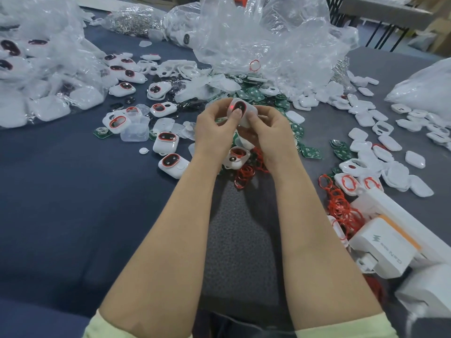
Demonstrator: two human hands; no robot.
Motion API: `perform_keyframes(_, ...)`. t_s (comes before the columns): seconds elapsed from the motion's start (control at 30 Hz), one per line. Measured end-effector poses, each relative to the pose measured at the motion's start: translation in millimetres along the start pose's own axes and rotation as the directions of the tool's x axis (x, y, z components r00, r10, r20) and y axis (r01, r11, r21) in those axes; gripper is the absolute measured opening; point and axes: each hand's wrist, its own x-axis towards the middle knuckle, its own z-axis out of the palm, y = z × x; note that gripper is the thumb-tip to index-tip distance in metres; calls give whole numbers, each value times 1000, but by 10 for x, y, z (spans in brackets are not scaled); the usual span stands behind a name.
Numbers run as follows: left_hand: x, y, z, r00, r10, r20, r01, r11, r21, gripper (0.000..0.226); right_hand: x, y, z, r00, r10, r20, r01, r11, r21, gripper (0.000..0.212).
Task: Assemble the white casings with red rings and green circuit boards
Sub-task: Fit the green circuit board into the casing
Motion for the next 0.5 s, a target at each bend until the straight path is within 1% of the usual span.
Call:
perform_keyframes(0.07,-12,2,6,1000,-26,-1,26,999,-44,29,-1,-8,-2,1000,20,-2,-20,996,87,2)
perform_keyframes(0.17,-3,-21,6,1000,-24,2,24,999,-34,21,3,0,-8,999,37,3,-37,996,87,2)
perform_keyframes(0.23,11,-31,10,1000,11,-26,-10,1000,22,13,-3,3,-4,1000,29,11,-29,1000,8,2)
perform_keyframes(0.3,26,-33,7,998,48,-37,-45,995,84,7,-15,-6,0,1000,-20,-3,20,993,-120,4)
perform_keyframes(0.37,45,-47,3,997,72,-33,-67,987,144,9,-26,-19,2,995,-102,-10,97,969,-229,5)
perform_keyframes(0.43,48,-55,13,995,98,-14,-93,976,198,14,-36,-32,0,987,-160,-8,152,950,-274,5)
perform_keyframes(0.5,31,-45,32,993,119,20,-121,970,213,16,-36,-42,-2,981,-194,-8,182,935,-305,8)
